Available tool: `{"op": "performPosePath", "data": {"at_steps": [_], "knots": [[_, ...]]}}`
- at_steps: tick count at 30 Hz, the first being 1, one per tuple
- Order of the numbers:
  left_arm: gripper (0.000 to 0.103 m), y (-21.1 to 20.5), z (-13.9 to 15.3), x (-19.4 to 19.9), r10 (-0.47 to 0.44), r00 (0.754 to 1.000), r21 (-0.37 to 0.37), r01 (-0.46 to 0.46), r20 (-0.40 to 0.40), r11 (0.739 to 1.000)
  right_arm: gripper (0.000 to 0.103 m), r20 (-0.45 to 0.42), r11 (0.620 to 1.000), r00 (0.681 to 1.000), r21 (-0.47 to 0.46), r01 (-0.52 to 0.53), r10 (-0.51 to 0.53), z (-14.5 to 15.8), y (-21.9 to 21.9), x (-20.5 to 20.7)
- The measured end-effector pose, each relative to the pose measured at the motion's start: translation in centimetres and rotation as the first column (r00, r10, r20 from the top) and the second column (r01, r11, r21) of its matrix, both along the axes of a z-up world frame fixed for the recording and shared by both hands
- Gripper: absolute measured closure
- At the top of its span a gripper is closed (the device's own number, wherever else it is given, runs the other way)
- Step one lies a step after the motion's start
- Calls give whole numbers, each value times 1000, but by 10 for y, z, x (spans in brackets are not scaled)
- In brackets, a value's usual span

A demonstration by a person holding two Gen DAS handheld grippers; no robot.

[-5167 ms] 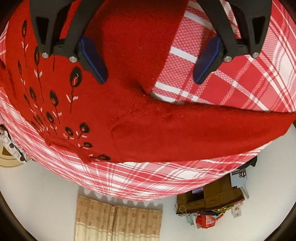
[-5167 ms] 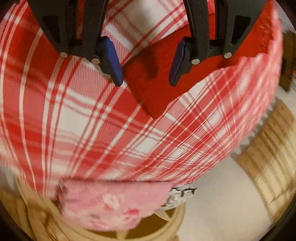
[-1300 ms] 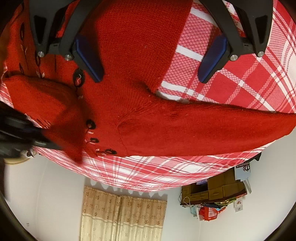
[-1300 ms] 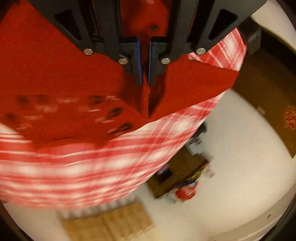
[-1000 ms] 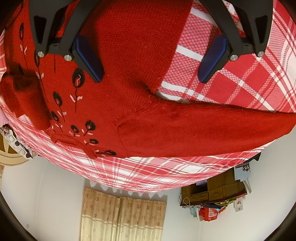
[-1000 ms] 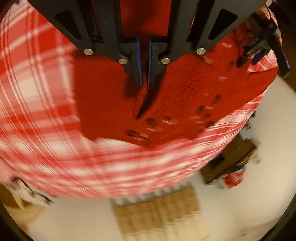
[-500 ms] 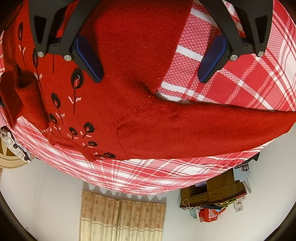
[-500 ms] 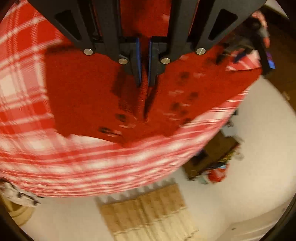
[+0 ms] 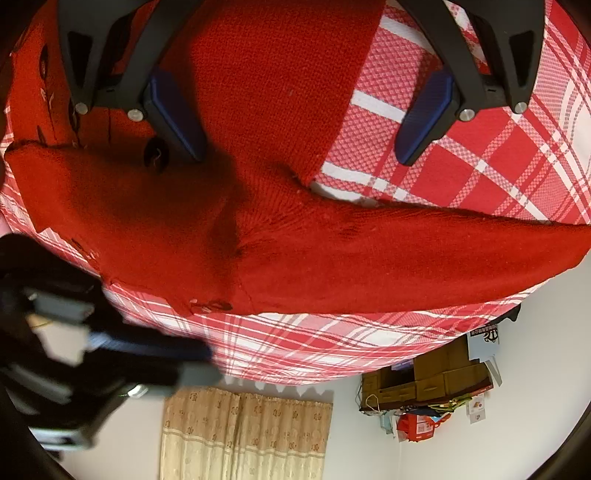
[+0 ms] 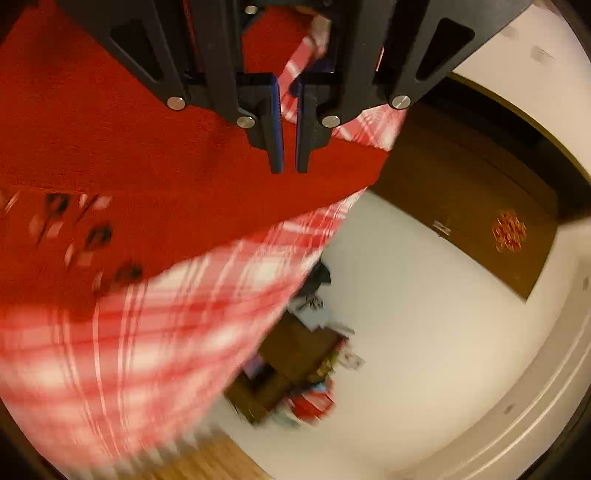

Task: Fold small clothes
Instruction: 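Fold the sweater side over the body with the right tool, then release, then grasp the cuff of the other sleeve with the left tool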

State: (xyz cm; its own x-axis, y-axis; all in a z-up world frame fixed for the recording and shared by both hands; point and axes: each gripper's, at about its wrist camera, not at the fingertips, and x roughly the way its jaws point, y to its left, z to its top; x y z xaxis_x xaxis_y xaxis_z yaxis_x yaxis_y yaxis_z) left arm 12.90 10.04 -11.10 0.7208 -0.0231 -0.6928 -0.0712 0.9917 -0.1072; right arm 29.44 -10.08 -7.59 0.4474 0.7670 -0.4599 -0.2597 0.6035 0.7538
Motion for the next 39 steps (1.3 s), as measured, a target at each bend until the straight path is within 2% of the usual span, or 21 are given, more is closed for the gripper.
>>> {"op": "performPosePath", "data": {"at_steps": [2,4,5,7,9,11,12,14,18,21,22,25,28,29,31,33,35,37,39], "knots": [[0,0,0,0,-1,1000,-2,1,3,1000,96,31,999,999,26,24,-25,1,-7,-8],[0,0,0,-1,-1,1000,-3,1,5,1000,96,82,997,994,-16,70,-68,8,-18,-21],[0,0,0,0,-1,1000,-3,1,5,1000,96,109,994,990,-57,98,-92,10,-22,-28],[0,0,0,-1,0,1000,-2,0,4,1000,96,133,969,984,-203,144,-118,7,-22,-35],[0,0,0,0,0,1000,-3,0,4,1000,96,117,938,989,-326,119,-85,-4,-9,-34],[0,0,0,0,0,1000,-3,0,4,1000,96,97,919,994,-385,87,-53,-15,4,-28],[0,1,0,0,0,1000,-3,0,3,1000,96,69,924,997,-380,53,-28,-22,7,-25],[0,0,0,0,1,1000,1,-1,1,1000,96,-39,926,999,-375,-37,24,-44,21,-13],[1,0,-1,2,12,1000,9,-12,-5,1000,100,-44,939,999,-342,-29,15,-53,29,8],[0,6,-1,2,23,1000,-25,-23,2,999,101,-89,970,996,-239,-45,24,-57,21,15],[0,5,-1,1,16,1000,-25,-16,4,1000,101,-88,972,996,-228,-48,29,-55,18,18],[0,3,0,1,14,1000,-9,-14,2,1000,98,-1,979,999,-202,-32,32,-35,7,-3],[0,4,0,1,13,1000,-14,-13,2,1000,97,96,976,995,-217,38,-17,-5,-11,-39],[0,4,0,1,13,1000,-13,-13,1,1000,97,130,966,990,-246,79,-48,4,-21,-53],[0,4,0,2,13,1000,-14,-13,1,1000,97,197,922,972,-338,191,-130,17,-43,-80],[0,4,-1,2,13,1000,-13,-13,-1,1000,97,223,839,944,-441,319,-242,21,-74,-107],[0,3,-1,3,14,1000,-11,-14,-5,1000,97,246,778,909,-471,415,-337,21,-103,-131],[0,2,-1,4,15,1000,-6,-15,-10,1000,97,262,716,850,-459,526,-457,20,-140,-156],[0,1,0,4,16,1000,0,-16,-15,1000,97,254,657,775,-418,628,-579,15,-179,-174]]}}
